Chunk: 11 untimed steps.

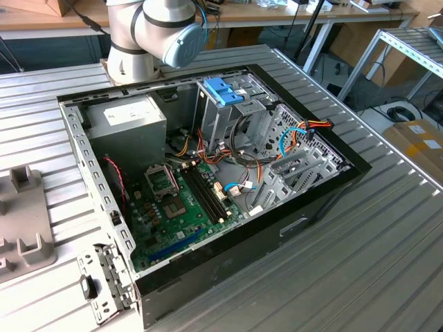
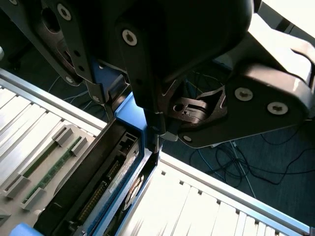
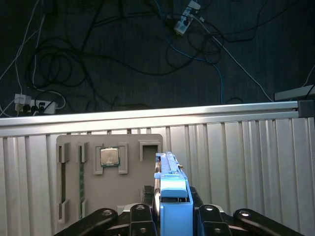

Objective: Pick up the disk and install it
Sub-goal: 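Pick up the disk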

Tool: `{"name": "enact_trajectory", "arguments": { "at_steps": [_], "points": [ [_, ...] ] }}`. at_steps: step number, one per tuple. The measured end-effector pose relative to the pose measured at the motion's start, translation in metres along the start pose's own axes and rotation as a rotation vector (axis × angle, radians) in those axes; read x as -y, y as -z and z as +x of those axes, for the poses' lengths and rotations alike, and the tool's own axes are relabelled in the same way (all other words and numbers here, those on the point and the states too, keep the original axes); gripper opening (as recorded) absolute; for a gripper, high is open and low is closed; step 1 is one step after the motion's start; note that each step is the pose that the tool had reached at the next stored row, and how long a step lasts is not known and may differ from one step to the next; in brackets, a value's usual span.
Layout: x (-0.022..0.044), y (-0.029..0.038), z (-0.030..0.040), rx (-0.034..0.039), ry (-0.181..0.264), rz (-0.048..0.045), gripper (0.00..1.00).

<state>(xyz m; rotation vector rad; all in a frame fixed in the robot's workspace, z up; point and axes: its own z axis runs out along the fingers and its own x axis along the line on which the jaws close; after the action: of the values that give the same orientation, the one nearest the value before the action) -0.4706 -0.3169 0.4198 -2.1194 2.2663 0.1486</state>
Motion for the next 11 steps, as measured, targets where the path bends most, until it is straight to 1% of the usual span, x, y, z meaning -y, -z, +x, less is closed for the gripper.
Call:
{"name": "enact_trajectory", "arguments": {
  "at_steps": [6,7,9,11],
  "points": [
    [-0.0002,0.0036,-0.0003,-0.0001,0.0,-0.0002,0.37],
    [-0.0001,0.0044,-0.0003,-0.0024,0.0,0.0,0.37],
    [-0.0002,0.0053,-0.0005,-0.0124,0.0,0.0008,0.37],
    [-0.0002,0.0063,-0.0005,-0.0185,-0.001,0.0012,0.37]
  ]
}}
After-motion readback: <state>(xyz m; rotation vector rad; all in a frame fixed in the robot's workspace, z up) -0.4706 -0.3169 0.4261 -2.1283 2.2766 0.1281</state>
